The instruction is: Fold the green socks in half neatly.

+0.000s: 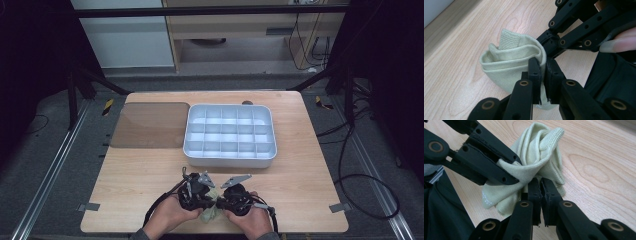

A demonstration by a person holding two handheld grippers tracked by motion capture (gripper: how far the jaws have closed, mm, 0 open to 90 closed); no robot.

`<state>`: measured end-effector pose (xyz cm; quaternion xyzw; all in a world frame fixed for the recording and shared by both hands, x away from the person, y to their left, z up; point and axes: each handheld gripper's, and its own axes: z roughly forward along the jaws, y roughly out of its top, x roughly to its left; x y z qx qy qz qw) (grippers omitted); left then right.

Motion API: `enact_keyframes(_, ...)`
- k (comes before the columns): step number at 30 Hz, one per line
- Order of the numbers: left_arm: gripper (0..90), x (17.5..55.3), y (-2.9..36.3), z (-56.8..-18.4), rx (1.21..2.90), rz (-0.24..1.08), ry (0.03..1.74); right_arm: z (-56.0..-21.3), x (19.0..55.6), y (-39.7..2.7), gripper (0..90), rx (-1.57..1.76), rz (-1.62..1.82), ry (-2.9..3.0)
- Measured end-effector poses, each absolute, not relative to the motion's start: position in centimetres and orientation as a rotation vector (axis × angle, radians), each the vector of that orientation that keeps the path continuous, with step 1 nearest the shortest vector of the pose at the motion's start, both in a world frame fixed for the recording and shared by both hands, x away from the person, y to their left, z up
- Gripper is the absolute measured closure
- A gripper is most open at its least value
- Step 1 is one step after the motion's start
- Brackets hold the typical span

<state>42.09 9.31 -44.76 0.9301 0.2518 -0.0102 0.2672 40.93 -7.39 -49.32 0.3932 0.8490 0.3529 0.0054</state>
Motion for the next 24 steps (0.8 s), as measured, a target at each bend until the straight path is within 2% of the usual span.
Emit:
enact_keyframes(13, 83.9, 41.9, 9.0, -44.9, 2.519, 0.013, 0.667, -49.6, 41.1, -8.0, 85.7, 1.266, 1.167, 2.646)
enact_keyframes(17, 83.8, 41.9, 8.9, -45.1, 2.524, 0.016, 0.668, -49.5, 41.0, -8.4, 81.3, 1.277, 1.168, 2.635)
enact_keyframes(24, 83.8, 41.9, 8.5, -45.9, 2.539, 0.029, 0.664, -48.4, 40.5, -11.3, 79.6, 1.326, 1.168, 2.558)
